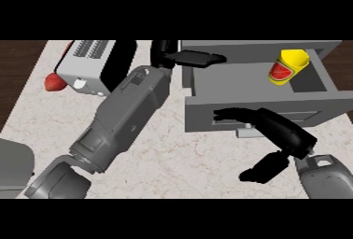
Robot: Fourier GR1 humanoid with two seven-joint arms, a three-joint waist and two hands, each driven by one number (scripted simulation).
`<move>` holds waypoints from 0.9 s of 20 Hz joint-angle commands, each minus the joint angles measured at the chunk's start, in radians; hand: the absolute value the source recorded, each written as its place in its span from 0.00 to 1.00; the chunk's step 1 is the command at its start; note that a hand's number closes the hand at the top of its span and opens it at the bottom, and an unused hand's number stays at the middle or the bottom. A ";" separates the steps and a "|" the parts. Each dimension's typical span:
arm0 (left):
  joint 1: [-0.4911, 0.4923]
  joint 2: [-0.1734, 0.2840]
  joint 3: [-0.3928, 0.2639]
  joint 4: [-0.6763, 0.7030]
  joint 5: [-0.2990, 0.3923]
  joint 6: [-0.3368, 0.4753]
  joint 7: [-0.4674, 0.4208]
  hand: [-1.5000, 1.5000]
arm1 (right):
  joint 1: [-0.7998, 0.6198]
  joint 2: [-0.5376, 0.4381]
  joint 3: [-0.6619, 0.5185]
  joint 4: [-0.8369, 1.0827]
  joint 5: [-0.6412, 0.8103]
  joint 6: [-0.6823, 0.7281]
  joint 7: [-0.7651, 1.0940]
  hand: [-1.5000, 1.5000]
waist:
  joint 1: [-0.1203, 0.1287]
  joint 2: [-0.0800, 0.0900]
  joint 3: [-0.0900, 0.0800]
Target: Pick up the cup, place it into the drawer and close the drawer
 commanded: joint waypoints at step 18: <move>0.282 0.159 0.026 -0.247 0.035 -0.202 0.022 0.00 | -0.453 0.065 -0.117 1.054 0.271 -0.338 -0.467 1.00 | 0.165 0.011 0.004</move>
